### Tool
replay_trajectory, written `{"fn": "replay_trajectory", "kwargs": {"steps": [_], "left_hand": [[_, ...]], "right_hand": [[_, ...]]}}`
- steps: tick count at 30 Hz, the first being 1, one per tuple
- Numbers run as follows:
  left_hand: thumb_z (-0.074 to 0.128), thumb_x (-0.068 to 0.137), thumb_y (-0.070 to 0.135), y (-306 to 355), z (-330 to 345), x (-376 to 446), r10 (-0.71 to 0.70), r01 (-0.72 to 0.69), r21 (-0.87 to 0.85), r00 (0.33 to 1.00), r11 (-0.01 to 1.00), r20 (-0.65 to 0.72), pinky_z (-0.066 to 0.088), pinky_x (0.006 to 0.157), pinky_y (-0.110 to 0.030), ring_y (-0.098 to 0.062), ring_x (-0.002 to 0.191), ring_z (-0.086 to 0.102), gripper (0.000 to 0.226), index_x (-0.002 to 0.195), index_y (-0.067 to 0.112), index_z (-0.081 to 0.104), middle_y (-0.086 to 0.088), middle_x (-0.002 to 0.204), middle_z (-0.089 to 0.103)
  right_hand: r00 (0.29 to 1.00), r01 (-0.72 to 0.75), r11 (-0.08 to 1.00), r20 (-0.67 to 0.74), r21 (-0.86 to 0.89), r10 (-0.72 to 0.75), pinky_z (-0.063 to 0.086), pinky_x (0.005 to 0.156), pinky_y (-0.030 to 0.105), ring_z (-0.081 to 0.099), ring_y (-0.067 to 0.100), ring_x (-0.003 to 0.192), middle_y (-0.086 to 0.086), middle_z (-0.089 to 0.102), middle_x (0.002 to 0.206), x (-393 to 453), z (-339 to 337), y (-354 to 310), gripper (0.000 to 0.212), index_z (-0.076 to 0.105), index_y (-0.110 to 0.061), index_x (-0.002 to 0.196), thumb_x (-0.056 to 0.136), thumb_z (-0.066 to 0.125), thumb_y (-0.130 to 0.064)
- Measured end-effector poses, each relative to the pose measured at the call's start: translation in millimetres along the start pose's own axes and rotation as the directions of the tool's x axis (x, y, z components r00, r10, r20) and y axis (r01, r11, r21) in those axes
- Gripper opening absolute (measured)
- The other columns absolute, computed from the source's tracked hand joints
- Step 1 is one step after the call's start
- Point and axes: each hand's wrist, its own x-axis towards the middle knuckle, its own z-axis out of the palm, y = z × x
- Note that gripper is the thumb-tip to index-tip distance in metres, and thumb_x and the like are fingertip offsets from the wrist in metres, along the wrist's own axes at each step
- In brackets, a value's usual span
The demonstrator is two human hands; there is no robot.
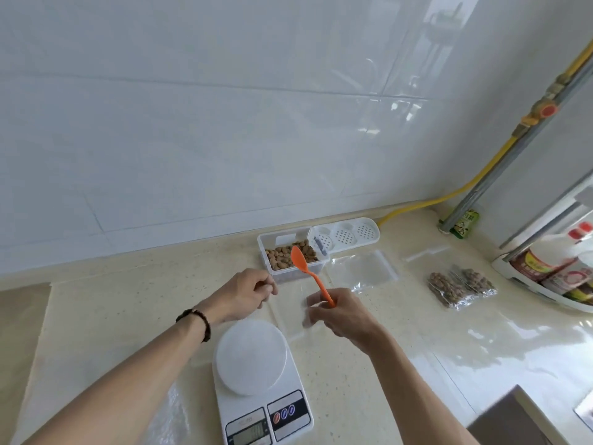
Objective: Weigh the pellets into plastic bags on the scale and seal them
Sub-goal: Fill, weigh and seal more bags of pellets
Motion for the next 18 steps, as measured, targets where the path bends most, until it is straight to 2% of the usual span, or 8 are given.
{"fn": "replay_trajectory", "kwargs": {"steps": [5,8,11,13,14,16,17,18], "left_hand": [[0.039,0.098,0.013,9.0,-13.5,-8.5,-0.033,0.034,0.049,0.999,0.998,-0.015,0.047,0.068,-0.022,-0.009,0.068,0.057,0.026,0.103,0.024,0.062,0.006,0.078,0.058],[0.037,0.098,0.012,9.9,-20.1,-12.3,-0.037,0.043,0.111,0.998,0.993,-0.052,0.044,0.065,-0.022,-0.01,0.068,0.052,0.028,0.095,0.023,0.063,0.005,0.079,0.057],[0.04,0.098,0.011,12.8,-24.8,-12.3,-0.02,0.026,0.071,0.996,0.997,-0.091,0.038,0.059,-0.018,-0.009,0.064,0.046,0.028,0.087,0.021,0.064,0.006,0.072,0.053],[0.041,0.098,0.012,11.5,-26.5,-9.7,-0.031,0.044,0.11,0.993,0.993,-0.115,0.039,0.063,-0.021,-0.011,0.069,0.05,0.027,0.086,0.022,0.064,0.007,0.071,0.054],[0.041,0.097,0.014,10.7,-26.7,-7.4,-0.035,0.063,0.203,0.99,0.977,-0.14,0.04,0.067,-0.024,-0.013,0.075,0.054,0.025,0.09,0.022,0.064,0.008,0.076,0.057],[0.042,0.095,0.026,12.5,-24.2,-4.2,0.004,0.088,0.433,0.978,0.897,-0.206,0.042,0.081,-0.027,-0.017,0.099,0.059,0.023,0.107,0.021,0.062,0.007,0.101,0.063],[0.043,0.091,0.042,14.2,-20.4,-2.6,0.028,0.081,0.481,0.976,0.873,-0.214,0.04,0.092,-0.03,-0.019,0.112,0.055,0.038,0.12,0.021,0.057,0.004,0.117,0.06],[0.044,0.084,0.062,17.8,-15.0,-1.8,0.032,0.06,0.473,0.982,0.879,-0.185,0.036,0.103,-0.033,-0.02,0.124,0.048,0.065,0.133,0.021,0.049,0.002,0.131,0.053]], "right_hand": [[0.996,0.075,0.996,-0.048,-0.043,-0.077,0.033,0.041,0.007,0.047,-0.002,0.039,0.017,0.069,0.072,6.4,-20.1,-20.7,0.013,0.068,0.003,0.094,0.084,0.059,0.004],[0.994,0.08,0.997,-0.08,-0.003,-0.08,0.033,0.039,0.008,0.047,-0.002,0.038,0.017,0.068,0.071,12.2,-33.1,-25.8,0.012,0.068,0.001,0.088,0.083,0.059,0.006],[0.992,0.078,0.997,-0.106,0.019,-0.075,0.03,0.038,0.011,0.044,0.0,0.038,0.016,0.066,0.067,19.0,-37.1,-26.5,0.015,0.068,-0.007,0.084,0.084,0.059,0.005],[0.994,0.06,0.994,-0.092,0.092,-0.052,0.026,0.039,0.017,0.038,0.008,0.042,0.015,0.064,0.064,23.3,-35.2,-26.2,0.015,0.069,-0.008,0.085,0.085,0.059,0.004],[0.996,0.049,0.99,-0.082,0.134,-0.038,0.024,0.04,0.02,0.035,0.01,0.044,0.014,0.062,0.062,25.2,-33.6,-26.1,0.016,0.069,-0.007,0.086,0.085,0.058,0.005],[0.996,0.029,0.98,-0.093,0.197,-0.011,0.022,0.042,0.023,0.032,0.012,0.046,0.013,0.061,0.06,28.8,-30.1,-25.0,0.017,0.069,-0.003,0.09,0.085,0.056,0.007],[0.994,0.026,0.976,-0.112,0.215,-0.001,0.022,0.042,0.024,0.031,0.012,0.046,0.013,0.061,0.06,31.1,-29.0,-24.4,0.018,0.069,-0.002,0.091,0.084,0.055,0.007],[0.991,0.025,0.975,-0.134,0.222,0.005,0.022,0.042,0.024,0.031,0.012,0.045,0.012,0.061,0.06,33.7,-27.9,-24.0,0.018,0.069,-0.001,0.092,0.084,0.056,0.007]]}}
